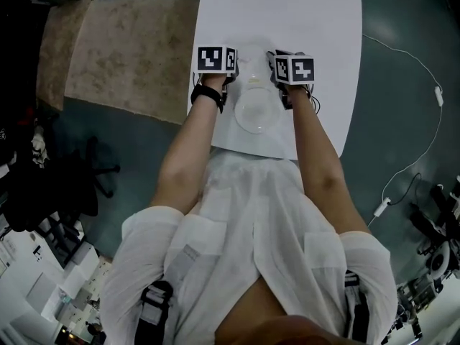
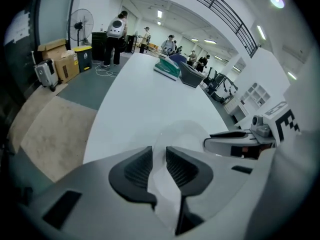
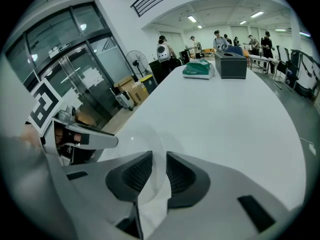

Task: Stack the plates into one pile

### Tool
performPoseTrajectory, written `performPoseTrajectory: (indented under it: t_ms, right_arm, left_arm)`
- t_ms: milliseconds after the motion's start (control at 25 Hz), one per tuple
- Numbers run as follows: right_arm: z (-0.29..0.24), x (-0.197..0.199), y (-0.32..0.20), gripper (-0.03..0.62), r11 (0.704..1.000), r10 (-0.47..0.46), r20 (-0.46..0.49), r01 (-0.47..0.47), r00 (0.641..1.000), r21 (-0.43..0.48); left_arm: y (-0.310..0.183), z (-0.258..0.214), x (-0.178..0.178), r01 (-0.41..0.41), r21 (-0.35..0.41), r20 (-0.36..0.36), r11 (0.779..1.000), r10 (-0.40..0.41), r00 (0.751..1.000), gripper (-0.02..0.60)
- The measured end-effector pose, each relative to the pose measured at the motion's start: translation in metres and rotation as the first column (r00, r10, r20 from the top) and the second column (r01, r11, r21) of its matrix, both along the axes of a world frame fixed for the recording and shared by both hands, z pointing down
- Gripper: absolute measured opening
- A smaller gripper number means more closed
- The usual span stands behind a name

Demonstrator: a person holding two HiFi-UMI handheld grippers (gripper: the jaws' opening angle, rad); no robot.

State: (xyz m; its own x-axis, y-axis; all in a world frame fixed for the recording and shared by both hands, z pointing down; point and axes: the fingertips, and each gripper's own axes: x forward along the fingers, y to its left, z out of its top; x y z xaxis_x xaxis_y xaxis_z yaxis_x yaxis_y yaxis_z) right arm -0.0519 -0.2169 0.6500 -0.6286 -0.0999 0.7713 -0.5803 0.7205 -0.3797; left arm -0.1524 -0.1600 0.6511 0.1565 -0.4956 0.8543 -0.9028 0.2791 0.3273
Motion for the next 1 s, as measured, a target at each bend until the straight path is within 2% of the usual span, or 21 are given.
performPoseTrajectory:
  t_ms: [200,400,800,1000]
  right_arm:
    - [0.007,-0.046,0.031,0.106,0.998,-0.058,0.000,0.058,0.998,-0.021]
    - [0.013,-0.076,0.054,0.106,0.994,-0.102,-0.004,0.101,0.995,-0.046]
    - [0.031,-0.100,0.071,0.107,0.988,-0.147,-0.039,0.145,0.988,-0.044]
    - [0.032,-0.103,0.072,0.107,0.988,-0.152,-0.043,0.150,0.987,-0.037]
  left_arm:
    - [0.036,0.006,-0.043,0.065,-0.030,0.005,0.997,-0.065,0.998,0.091]
    - [0.063,0.012,-0.070,0.107,-0.047,-0.001,0.993,-0.107,0.994,0.091]
    - [0.084,0.032,-0.090,0.115,-0.082,-0.027,0.990,-0.117,0.993,0.091]
    - [0.084,0.035,-0.093,0.107,-0.059,-0.034,0.992,-0.109,0.993,0.092]
